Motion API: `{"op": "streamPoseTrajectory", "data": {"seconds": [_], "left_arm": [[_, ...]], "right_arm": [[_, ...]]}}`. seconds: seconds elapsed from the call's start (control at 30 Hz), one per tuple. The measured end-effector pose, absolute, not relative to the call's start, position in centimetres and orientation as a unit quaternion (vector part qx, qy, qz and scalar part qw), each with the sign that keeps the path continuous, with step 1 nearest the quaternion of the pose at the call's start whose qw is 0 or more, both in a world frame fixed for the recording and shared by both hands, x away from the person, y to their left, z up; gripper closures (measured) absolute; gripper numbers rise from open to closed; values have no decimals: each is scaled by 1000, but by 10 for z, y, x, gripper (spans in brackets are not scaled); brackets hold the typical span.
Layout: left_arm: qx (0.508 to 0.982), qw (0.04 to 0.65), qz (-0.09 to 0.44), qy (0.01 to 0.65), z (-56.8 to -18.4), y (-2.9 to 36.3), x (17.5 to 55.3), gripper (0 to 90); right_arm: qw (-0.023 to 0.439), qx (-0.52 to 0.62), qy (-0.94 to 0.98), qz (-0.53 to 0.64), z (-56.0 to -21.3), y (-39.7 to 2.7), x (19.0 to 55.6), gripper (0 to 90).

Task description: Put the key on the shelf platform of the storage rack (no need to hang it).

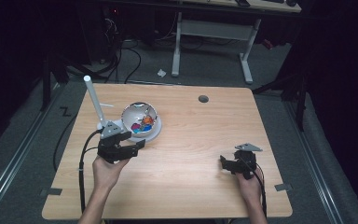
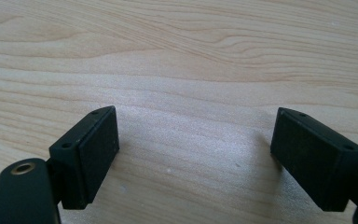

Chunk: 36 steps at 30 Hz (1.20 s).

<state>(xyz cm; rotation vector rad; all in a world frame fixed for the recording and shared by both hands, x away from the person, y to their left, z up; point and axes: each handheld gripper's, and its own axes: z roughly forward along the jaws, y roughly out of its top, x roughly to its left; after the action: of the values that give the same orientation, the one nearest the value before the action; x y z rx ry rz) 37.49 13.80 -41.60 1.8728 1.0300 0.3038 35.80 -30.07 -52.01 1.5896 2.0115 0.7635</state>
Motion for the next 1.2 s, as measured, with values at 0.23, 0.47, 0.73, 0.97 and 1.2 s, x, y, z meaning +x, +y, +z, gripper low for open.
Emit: {"op": "streamPoseTrajectory", "data": {"seconds": [0.23, 0.47, 0.73, 0.97, 1.2], "left_arm": [[768, 469, 118, 420, -423, 132, 372, 341], [772, 464, 111, 420, -429, 130, 370, 340], [779, 453, 104, 421, -441, 127, 366, 339], [777, 452, 99, 426, -449, 126, 364, 339], [779, 447, 94, 430, -457, 124, 364, 339]], "right_arm": [[231, 578, 732, 278, -520, -301, 358, 153], [231, 578, 732, 278, -520, -301, 358, 153], [231, 578, 732, 278, -520, -301, 358, 153], [231, 578, 732, 278, -520, -301, 358, 153], [232, 578, 732, 278, -520, -301, 358, 153]]}}
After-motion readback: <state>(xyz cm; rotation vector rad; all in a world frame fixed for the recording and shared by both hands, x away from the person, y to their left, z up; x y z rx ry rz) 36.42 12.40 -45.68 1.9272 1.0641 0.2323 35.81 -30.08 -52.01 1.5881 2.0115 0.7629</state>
